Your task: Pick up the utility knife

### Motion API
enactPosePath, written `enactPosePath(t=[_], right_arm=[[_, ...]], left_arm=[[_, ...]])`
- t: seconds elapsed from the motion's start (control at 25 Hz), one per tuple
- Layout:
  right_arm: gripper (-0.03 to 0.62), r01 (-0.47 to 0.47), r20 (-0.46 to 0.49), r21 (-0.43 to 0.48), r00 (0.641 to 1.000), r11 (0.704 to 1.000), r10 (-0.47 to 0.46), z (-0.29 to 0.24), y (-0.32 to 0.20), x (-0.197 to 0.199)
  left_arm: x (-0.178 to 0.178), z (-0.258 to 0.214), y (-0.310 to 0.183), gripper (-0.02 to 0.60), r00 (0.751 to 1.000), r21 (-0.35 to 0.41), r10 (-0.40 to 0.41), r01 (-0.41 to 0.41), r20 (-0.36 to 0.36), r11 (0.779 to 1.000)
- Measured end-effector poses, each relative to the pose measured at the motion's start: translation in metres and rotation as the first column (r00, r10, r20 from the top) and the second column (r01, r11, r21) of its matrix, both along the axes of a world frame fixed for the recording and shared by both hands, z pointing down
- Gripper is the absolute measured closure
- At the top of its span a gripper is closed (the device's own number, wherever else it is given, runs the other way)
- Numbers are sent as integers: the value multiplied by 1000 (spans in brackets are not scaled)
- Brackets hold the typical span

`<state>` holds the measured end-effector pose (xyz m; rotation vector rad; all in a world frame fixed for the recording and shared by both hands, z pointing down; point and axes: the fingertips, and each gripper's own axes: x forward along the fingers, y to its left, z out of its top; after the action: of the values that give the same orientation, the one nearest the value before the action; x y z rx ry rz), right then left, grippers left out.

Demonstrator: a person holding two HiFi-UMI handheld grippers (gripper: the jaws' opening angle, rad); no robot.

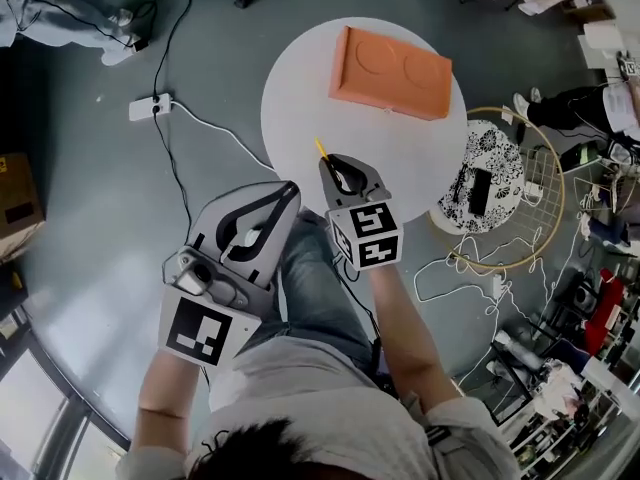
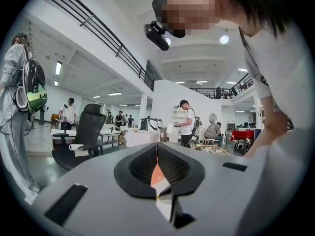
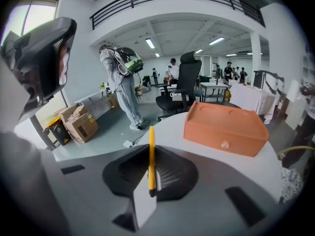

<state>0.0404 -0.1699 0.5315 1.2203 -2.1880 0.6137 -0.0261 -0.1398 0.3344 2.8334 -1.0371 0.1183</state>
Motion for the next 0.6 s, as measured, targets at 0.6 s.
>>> enactPosePath(t=[0.6], right_arm=[[551, -119, 150, 330, 986, 936, 73, -168, 41, 12]], left_arm=[[27, -44, 30, 571, 990, 93, 140, -137, -25, 986]])
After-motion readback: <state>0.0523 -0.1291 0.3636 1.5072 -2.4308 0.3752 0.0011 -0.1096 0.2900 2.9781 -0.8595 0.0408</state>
